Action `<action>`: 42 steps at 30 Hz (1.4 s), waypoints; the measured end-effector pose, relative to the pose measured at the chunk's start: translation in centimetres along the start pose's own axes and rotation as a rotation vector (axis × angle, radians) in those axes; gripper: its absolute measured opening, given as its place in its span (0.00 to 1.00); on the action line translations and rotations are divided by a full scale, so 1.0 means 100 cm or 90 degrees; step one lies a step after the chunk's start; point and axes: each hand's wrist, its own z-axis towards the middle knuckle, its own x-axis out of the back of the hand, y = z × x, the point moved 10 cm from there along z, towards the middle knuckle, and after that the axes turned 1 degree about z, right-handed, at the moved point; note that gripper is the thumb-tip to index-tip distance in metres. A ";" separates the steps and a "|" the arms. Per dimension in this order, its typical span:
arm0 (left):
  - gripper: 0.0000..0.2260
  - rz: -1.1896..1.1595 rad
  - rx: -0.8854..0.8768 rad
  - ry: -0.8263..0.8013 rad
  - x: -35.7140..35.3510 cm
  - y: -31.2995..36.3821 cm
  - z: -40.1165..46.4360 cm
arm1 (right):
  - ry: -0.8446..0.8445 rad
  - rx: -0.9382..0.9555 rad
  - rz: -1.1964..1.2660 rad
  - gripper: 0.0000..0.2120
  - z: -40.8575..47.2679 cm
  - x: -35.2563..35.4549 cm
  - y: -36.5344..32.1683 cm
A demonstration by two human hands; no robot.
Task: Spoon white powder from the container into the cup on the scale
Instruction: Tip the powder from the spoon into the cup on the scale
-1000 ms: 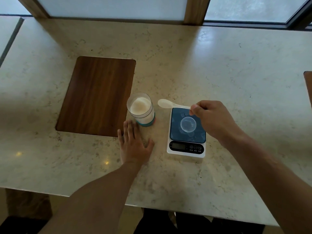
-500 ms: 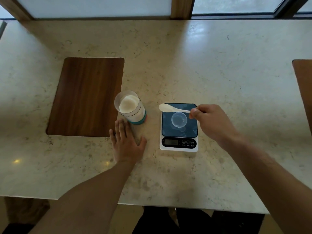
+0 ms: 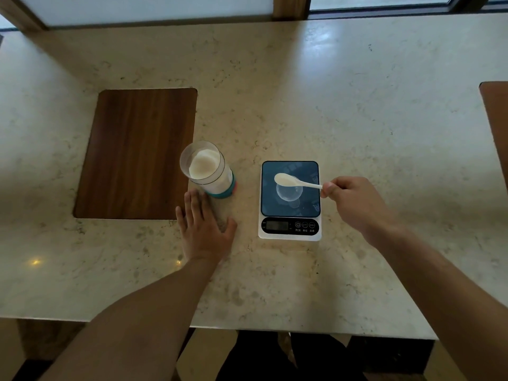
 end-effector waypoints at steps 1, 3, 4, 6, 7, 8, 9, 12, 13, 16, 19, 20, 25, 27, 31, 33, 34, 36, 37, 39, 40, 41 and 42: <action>0.43 0.000 0.000 -0.002 0.000 0.000 0.000 | 0.001 -0.002 0.000 0.15 0.000 0.001 0.002; 0.43 -0.003 0.001 -0.004 -0.001 0.000 0.000 | 0.000 -0.005 -0.001 0.15 -0.001 0.002 0.004; 0.43 -0.003 0.000 -0.005 -0.001 0.000 0.000 | -0.001 -0.005 -0.002 0.15 -0.001 0.002 0.005; 0.43 0.001 0.001 -0.007 -0.001 -0.001 0.000 | 0.000 -0.005 -0.011 0.15 -0.001 0.002 0.006; 0.43 0.002 0.003 -0.008 -0.001 -0.001 0.000 | -0.001 -0.004 -0.018 0.15 -0.001 0.001 0.006; 0.43 0.002 0.004 -0.010 -0.001 -0.001 0.000 | -0.001 -0.004 -0.024 0.15 -0.001 0.001 0.007; 0.43 0.003 0.005 -0.011 -0.001 -0.001 0.000 | -0.002 -0.004 -0.029 0.15 -0.001 0.001 0.008; 0.43 0.006 0.005 -0.015 -0.002 -0.001 0.000 | 0.005 -0.001 -0.042 0.14 -0.001 0.000 0.011; 0.43 0.007 0.005 -0.016 -0.002 -0.001 0.000 | 0.009 -0.001 -0.048 0.14 0.000 0.001 0.011; 0.42 0.007 0.004 -0.012 -0.002 -0.001 0.000 | 0.016 -0.004 -0.061 0.14 0.000 0.001 0.014; 0.42 -0.002 0.003 -0.002 -0.001 0.000 -0.001 | 0.019 -0.006 -0.071 0.14 0.000 0.001 0.016; 0.42 -0.003 0.002 0.000 -0.001 0.000 -0.001 | 0.021 -0.004 -0.074 0.14 0.000 0.001 0.016; 0.42 -0.001 -0.003 0.003 0.000 0.001 0.000 | 0.023 0.004 -0.080 0.14 0.001 0.000 0.014; 0.42 -0.001 -0.001 0.000 -0.001 0.001 0.000 | 0.025 0.008 -0.082 0.13 0.001 0.000 0.012; 0.42 -0.005 0.000 0.003 -0.001 0.000 0.000 | 0.037 0.019 -0.100 0.13 0.000 0.002 0.008; 0.42 -0.006 0.001 0.006 0.000 0.000 0.000 | 0.042 0.025 -0.117 0.13 0.000 0.002 0.006; 0.42 -0.005 0.001 0.008 0.000 0.000 0.000 | 0.045 0.028 -0.125 0.13 0.000 0.002 0.005; 0.42 -0.004 -0.002 0.010 -0.001 0.000 0.000 | 0.051 0.032 -0.138 0.13 0.000 0.003 0.003; 0.42 -0.003 -0.001 0.010 -0.002 -0.001 0.000 | 0.052 0.033 -0.141 0.13 0.000 0.004 0.003; 0.42 -0.002 0.001 0.009 -0.002 -0.001 0.000 | 0.052 0.034 -0.144 0.13 0.001 0.004 0.003; 0.42 -0.003 0.001 0.010 -0.002 -0.002 0.000 | 0.053 0.036 -0.148 0.13 0.001 0.004 0.002; 0.42 -0.004 0.000 0.012 -0.002 -0.002 0.000 | 0.055 0.039 -0.154 0.13 0.001 0.004 0.001; 0.42 -0.004 -0.002 0.013 -0.002 -0.002 0.000 | 0.057 0.042 -0.160 0.13 0.000 0.004 0.000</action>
